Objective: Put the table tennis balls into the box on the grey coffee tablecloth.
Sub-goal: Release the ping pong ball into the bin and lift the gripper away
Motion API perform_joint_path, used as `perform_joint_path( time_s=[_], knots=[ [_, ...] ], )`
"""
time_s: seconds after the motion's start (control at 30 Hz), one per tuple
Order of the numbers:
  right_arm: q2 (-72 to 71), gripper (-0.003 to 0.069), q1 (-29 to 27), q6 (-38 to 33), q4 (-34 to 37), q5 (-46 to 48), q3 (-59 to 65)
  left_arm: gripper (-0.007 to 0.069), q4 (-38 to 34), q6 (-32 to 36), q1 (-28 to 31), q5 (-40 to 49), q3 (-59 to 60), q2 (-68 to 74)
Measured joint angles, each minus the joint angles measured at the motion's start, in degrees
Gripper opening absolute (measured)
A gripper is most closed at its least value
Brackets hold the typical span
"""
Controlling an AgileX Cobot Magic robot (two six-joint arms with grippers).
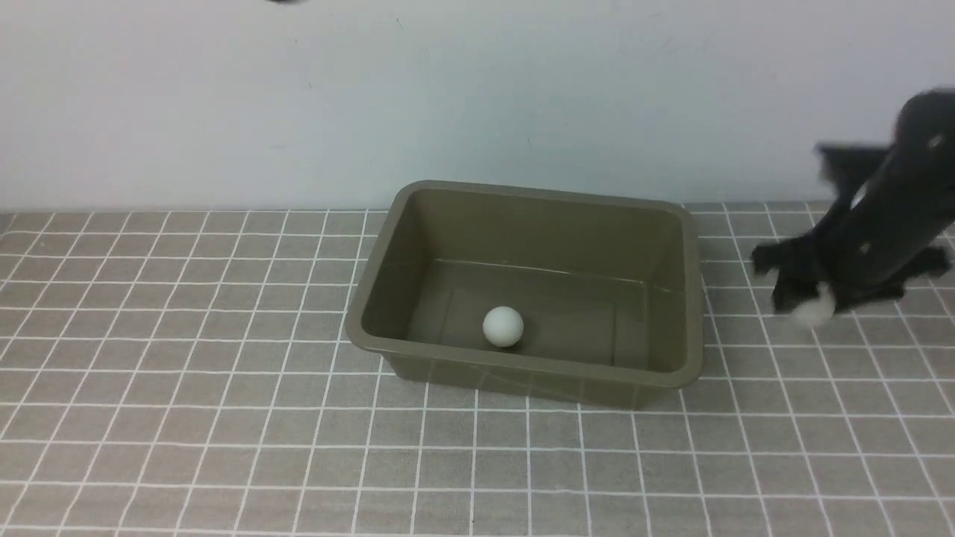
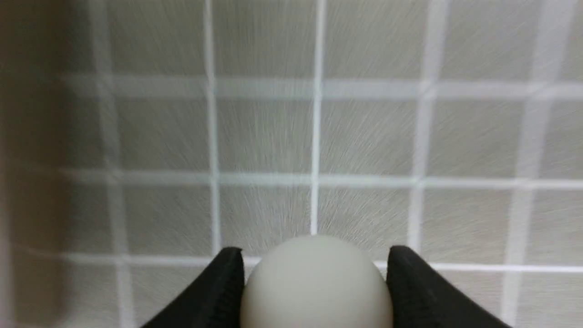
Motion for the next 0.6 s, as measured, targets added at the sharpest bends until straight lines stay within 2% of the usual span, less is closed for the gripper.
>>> perform_joint_path(
  time_s=[0.1, 0.17, 0.23, 0.27, 0.33, 0.4, 0.47, 0.6],
  knots=[
    [-5.46, 0.0363, 0.69, -0.54, 2.79, -4.17, -0.33, -0.0005, 0.62, -1.14, 0.07, 0.08, 8.51, -8.40],
    [-6.97, 0.0363, 2.90, -4.58, 8.35, -6.80, -1.85, -0.0005, 0.44, -1.96, 0.07, -0.20, 18.09, -17.00],
    [-5.56, 0.0363, 5.96, -9.25, 13.84, -7.41, -3.19, -0.0005, 0.44, -2.80, 0.07, -3.64, 29.25, -24.86],
    [-5.34, 0.0363, 5.96, -9.25, 13.84, -7.41, -3.30, -0.0005, 0.44, -2.86, 0.07, -4.09, 29.25, -25.57],
    [-1.84, 0.0371, 8.65, -11.99, 16.64, -6.94, -4.95, -0.0005, 0.20, -3.91, 0.07, -9.79, 39.75, -33.96],
    [0.93, 0.0414, 9.37, -12.41, 17.03, -5.39, -6.77, -0.0005, -0.03, -4.66, 0.07, -13.70, 46.56, -40.02],
    [3.43, 0.0523, 9.49, -12.30, 16.98, -1.94, -9.52, -0.0005, -0.36, -5.58, 0.07, -17.41, 53.09, -46.74],
    [4.05, 0.0650, 9.49, -12.45, 16.11, 4.80, -14.27, -0.0005, -0.36, -5.98, 0.07, -19.61, 58.91, -54.18]
  ],
)
